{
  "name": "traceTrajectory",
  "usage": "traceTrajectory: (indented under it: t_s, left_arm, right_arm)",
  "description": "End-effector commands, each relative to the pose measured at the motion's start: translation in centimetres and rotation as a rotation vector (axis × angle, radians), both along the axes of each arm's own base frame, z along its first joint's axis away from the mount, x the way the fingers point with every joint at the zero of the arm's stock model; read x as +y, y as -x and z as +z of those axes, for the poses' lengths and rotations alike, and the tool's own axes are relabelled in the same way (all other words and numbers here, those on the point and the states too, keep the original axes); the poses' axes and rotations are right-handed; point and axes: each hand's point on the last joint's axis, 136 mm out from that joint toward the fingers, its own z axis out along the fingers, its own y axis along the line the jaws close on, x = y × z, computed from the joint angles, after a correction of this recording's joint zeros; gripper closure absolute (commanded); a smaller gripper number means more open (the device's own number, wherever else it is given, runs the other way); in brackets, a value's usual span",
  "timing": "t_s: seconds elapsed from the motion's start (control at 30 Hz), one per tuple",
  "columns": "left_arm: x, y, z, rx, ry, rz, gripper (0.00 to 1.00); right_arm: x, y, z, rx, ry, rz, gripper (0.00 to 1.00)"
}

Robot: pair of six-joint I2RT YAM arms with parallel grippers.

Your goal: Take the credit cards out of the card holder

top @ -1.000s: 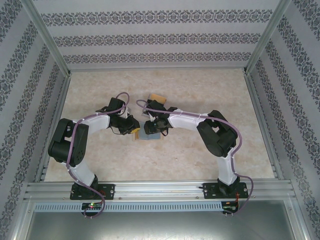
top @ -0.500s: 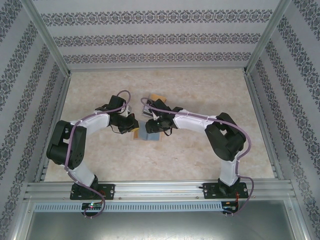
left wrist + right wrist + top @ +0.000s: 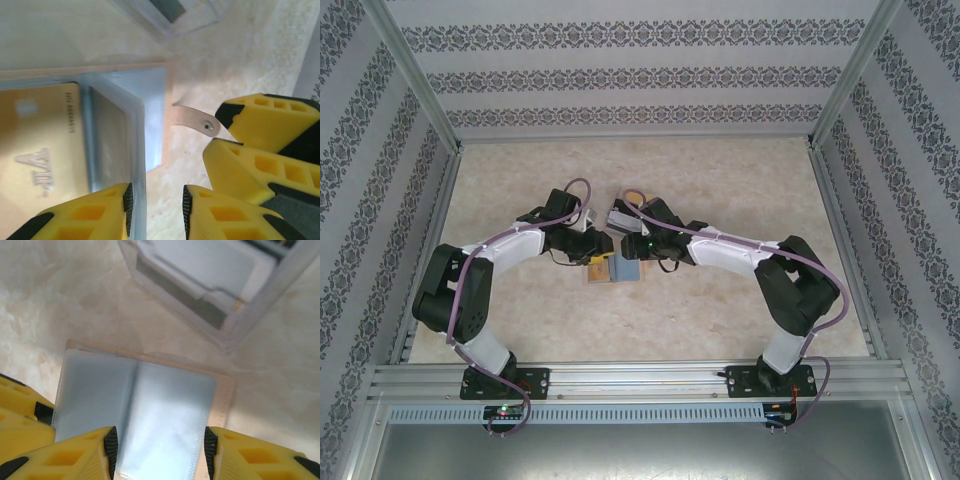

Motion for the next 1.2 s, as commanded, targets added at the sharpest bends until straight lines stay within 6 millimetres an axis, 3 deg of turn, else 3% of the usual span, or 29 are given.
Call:
traceTrajectory:
  t_s: [0.0, 0.17, 0.3, 0.43, 0.67, 0.93, 1.17]
  left_arm:
    - [-2.0, -0.8, 2.2, -0.054, 0.066, -0.037, 0.61]
    - [-3.1, -0.9, 2.0, -0.043, 0.089, -0.047, 0.56]
    - [-3.7, -1.0, 1.5, -0.019, 0.103, -0.044, 0.55]
    - [-3.1, -1.0, 0.7, -0.005, 0.051, -0.026, 0.54]
    - [0.7, -0.7, -0.3, 0.006, -0.125, 0.05, 0.53]
    - [5.8, -0.3, -2.8, 0.093, -0.157, 0.229, 0.5]
    - [7.9, 0.1, -4.0, 0.124, -0.144, 0.328, 0.48]
  right_arm:
    - [-1.0, -1.3, 2.1, -0.076, -0.032, -0.077, 0.48]
    - [-1.9, -1.4, 2.2, -0.08, -0.034, -0.11, 0.48]
    - [-1.6, -1.3, 2.2, -0.07, -0.069, -0.102, 0.49]
    - [-1.4, -1.1, 2.2, -0.062, -0.079, -0.094, 0.49]
    - [-0.3, -0.5, 2.1, -0.046, -0.077, -0.024, 0.5]
    - [3.7, 1.8, -1.4, 0.089, 0.032, 0.126, 0.49]
    - [3.9, 2.8, -4.2, 0.11, 0.255, 0.187, 0.46]
